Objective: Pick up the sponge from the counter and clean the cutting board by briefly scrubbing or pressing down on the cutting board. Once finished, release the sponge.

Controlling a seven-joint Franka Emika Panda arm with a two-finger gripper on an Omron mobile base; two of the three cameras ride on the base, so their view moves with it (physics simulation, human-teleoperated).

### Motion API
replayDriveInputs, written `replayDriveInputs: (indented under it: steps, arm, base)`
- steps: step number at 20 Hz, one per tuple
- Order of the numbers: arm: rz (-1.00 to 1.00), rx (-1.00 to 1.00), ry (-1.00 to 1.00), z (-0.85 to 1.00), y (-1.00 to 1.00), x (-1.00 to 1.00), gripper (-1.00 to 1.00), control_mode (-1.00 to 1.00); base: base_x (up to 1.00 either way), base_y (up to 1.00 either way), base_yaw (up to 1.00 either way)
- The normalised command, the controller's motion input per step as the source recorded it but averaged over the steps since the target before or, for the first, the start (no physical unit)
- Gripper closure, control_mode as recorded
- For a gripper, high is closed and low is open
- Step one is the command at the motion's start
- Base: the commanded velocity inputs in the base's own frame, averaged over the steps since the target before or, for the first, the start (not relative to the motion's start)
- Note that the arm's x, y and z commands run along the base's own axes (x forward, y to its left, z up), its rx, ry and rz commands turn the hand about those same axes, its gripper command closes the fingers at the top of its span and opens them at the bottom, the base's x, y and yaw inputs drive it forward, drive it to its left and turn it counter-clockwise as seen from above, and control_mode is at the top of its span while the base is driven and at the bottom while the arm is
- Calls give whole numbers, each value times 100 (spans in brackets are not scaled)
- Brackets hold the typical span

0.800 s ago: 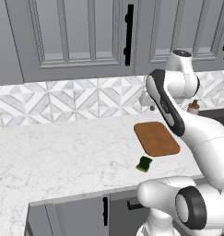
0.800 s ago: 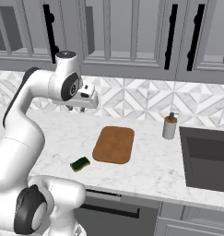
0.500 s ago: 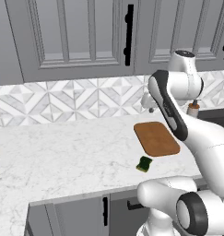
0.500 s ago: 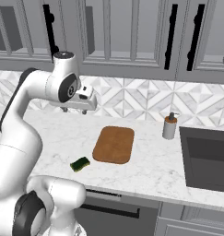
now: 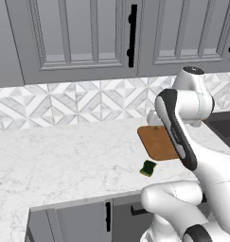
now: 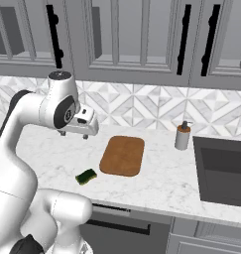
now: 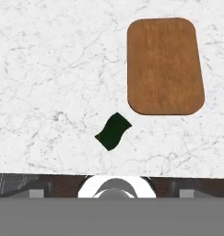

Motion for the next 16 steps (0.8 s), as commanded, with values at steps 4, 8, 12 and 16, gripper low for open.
replayDriveInputs:
  steps: [4,8,12,16]
  arm:
    - [-23,1,11,-36,2,0,-100,-100]
    - [-21,6,15,-63,0,11,-100,-100]
    - [-18,4,23,-51,0,23,-100,-100]
    - [-11,-1,27,-39,0,32,-100,-100]
  base:
    - [0,0,0]
    - [0,0,0]
    - [0,0,0]
    - [0,0,0]
